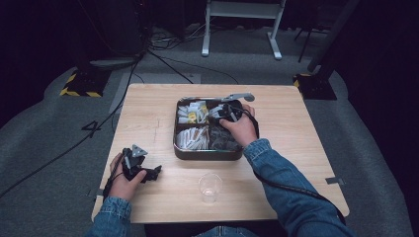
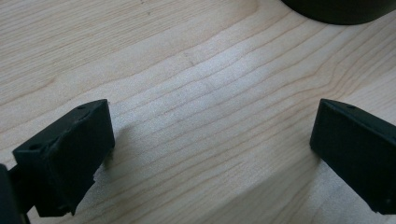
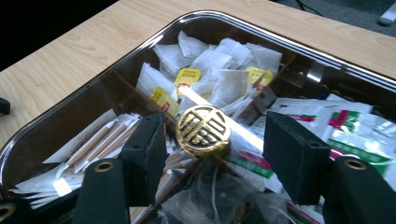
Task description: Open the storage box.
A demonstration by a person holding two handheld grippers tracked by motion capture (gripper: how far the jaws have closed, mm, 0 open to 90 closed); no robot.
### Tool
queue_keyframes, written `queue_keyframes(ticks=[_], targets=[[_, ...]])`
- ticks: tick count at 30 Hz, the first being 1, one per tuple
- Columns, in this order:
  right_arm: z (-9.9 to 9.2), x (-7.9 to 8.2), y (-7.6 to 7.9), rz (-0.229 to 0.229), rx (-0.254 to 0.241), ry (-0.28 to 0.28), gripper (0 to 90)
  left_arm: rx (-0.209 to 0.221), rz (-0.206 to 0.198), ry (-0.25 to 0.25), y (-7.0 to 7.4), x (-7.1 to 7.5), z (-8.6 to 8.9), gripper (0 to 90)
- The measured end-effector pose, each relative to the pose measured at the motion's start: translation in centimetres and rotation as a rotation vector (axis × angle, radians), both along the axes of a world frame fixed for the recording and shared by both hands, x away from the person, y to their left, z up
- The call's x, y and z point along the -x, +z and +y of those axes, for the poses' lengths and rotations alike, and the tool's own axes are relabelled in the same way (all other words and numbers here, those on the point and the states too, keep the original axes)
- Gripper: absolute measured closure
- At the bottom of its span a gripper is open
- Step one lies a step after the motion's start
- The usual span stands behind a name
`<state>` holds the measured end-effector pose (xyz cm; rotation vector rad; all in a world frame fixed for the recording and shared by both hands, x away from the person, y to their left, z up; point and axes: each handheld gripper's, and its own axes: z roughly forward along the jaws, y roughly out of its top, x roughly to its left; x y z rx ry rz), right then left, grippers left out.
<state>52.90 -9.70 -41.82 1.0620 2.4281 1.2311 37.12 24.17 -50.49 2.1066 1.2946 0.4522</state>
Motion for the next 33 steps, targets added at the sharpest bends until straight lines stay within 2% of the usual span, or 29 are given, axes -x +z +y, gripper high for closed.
queue_keyframes(ticks=[4, 8, 12, 13, 15, 17, 18, 24, 33], targets=[[0.8, 0.0, -0.6, 0.007, 0.001, 0.007, 40.3, 0.000, 0.000, -0.001, 0.0, 0.0, 0.0, 0.2], [1.5, -0.1, -1.2, -0.007, 0.019, 0.005, 40.2, -0.001, 0.001, -0.001, 0.0, 0.0, 0.0, 0.2], [1.7, -0.3, -1.7, 0.007, 0.026, -0.007, 43.4, 0.000, -0.002, 0.001, 0.0, 0.0, 0.0, 0.2], [1.9, -0.4, -2.1, 0.020, 0.039, -0.013, 47.8, -0.001, 0.001, -0.001, 0.0, 0.0, 0.0, 0.2], [2.0, -0.3, -2.2, -0.007, 0.056, -0.024, 51.8, -0.002, 0.000, -0.001, 0.0, 0.0, 0.0, 0.2], [2.3, 0.1, -2.3, -0.049, 0.095, -0.027, 53.8, -0.002, 0.000, -0.001, 0.0, 0.0, 0.0, 0.1], [2.5, 0.3, -2.4, -0.068, 0.113, -0.028, 57.8, -0.002, 0.000, -0.001, 0.0, 0.0, 0.0, 0.2], [2.8, 0.7, -2.4, -0.062, 0.106, -0.067, 58.4, -0.004, -0.001, -0.002, 0.0, 0.0, 0.0, 0.2], [2.9, 0.8, -2.4, -0.070, 0.103, -0.075, 58.6, -0.002, 0.000, -0.001, 0.0, 0.0, 0.0, 0.2]])
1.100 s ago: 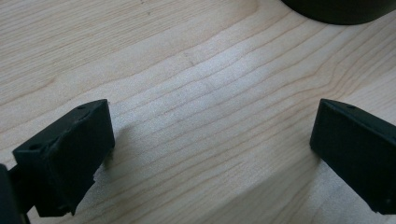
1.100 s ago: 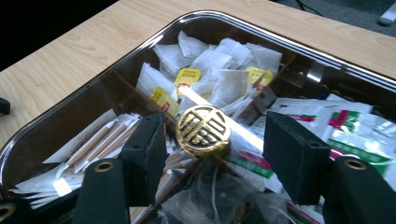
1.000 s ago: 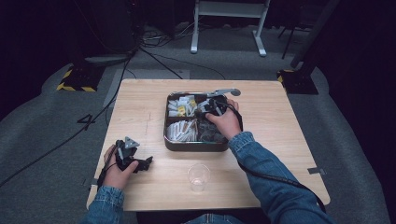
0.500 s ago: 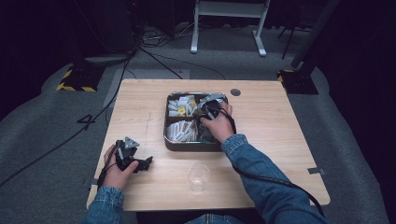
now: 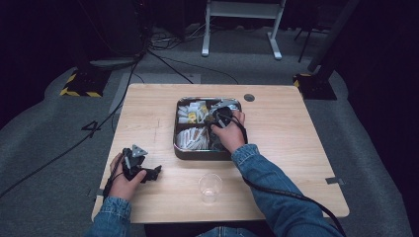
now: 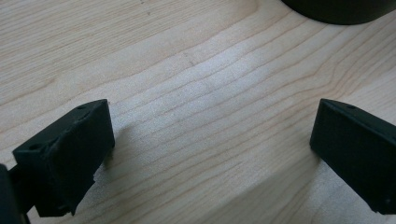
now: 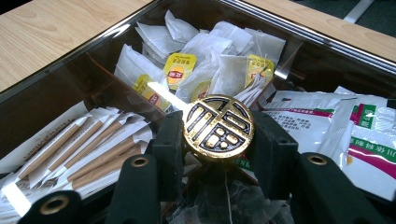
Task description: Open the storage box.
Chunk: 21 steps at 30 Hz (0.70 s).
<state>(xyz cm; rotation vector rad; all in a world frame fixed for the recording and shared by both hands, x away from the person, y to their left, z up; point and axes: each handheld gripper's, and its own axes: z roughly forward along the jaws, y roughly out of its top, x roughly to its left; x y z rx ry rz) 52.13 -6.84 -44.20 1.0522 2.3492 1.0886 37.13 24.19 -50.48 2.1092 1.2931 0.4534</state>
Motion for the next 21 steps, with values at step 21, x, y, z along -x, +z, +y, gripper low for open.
queue_keyframes(ticks=[21], targets=[[-1.2, 0.7, 3.5, -0.059, -0.079, 0.031, 58.6, 0.003, -0.006, -0.001, 0.0, 0.0, 0.0, 0.2]])
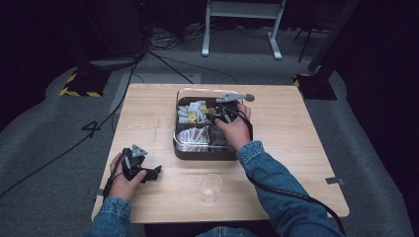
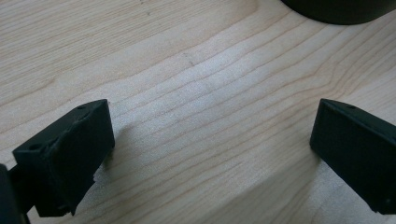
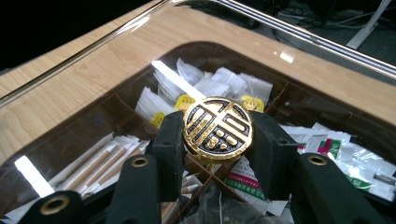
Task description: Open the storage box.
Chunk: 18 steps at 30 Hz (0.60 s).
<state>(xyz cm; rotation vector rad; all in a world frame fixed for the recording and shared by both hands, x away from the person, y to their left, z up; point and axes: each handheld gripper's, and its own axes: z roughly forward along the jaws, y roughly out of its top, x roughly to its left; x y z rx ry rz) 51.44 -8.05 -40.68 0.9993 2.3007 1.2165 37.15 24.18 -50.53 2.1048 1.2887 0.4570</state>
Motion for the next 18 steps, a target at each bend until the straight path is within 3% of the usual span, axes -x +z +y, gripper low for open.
queue_keyframes(ticks=[7, 18], targets=[[-0.6, 0.6, 1.1, -0.020, -0.024, 0.012, 58.6, -0.002, 0.003, -0.001, 0.0, 0.0, 0.0, 0.2], [-2.5, 1.5, 2.4, -0.033, -0.016, 0.024, 58.5, 0.001, 0.002, -0.002, 0.0, 0.0, 0.0, 0.2]])
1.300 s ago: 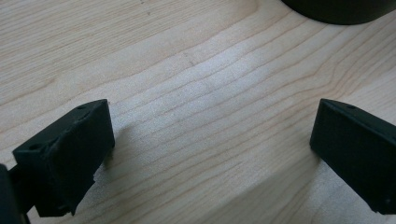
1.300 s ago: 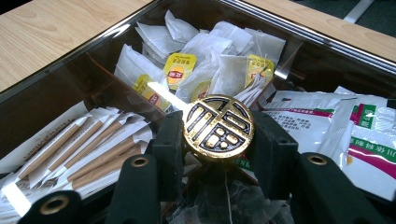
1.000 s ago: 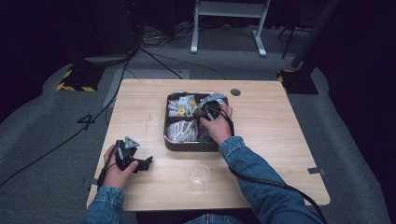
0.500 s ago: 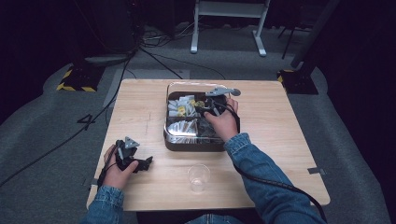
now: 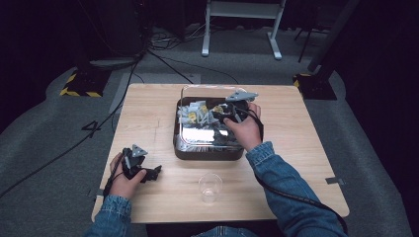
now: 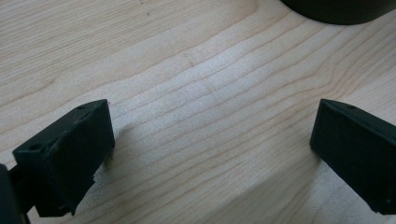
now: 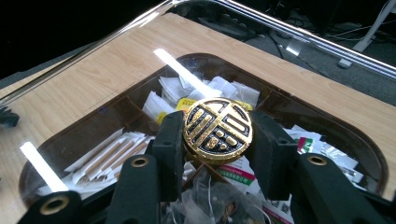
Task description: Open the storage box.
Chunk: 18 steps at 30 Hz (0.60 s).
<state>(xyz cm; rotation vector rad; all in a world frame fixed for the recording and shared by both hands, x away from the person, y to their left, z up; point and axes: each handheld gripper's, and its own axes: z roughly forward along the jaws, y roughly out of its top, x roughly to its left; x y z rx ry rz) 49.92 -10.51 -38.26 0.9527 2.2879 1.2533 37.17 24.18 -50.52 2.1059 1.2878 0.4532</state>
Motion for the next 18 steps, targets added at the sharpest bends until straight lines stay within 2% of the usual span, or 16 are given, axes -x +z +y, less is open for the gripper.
queue_keyframes(ticks=[5, 11, 13, 18], targets=[[-1.2, 0.9, 0.6, -0.007, 0.002, 0.019, 58.6, -0.004, 0.003, -0.003, 0.0, 0.0, 0.0, 0.2], [-3.2, 2.3, 1.0, -0.019, -0.012, 0.013, 58.5, -0.003, -0.001, -0.001, 0.0, 0.0, 0.0, 0.3], [-4.8, 3.1, 1.4, -0.026, -0.031, 0.010, 58.5, -0.003, -0.002, 0.001, 0.0, 0.0, 0.0, 0.2], [-6.9, 3.8, 1.8, -0.034, -0.047, -0.002, 58.5, -0.001, -0.002, 0.001, 0.0, 0.0, 0.0, 0.2]])
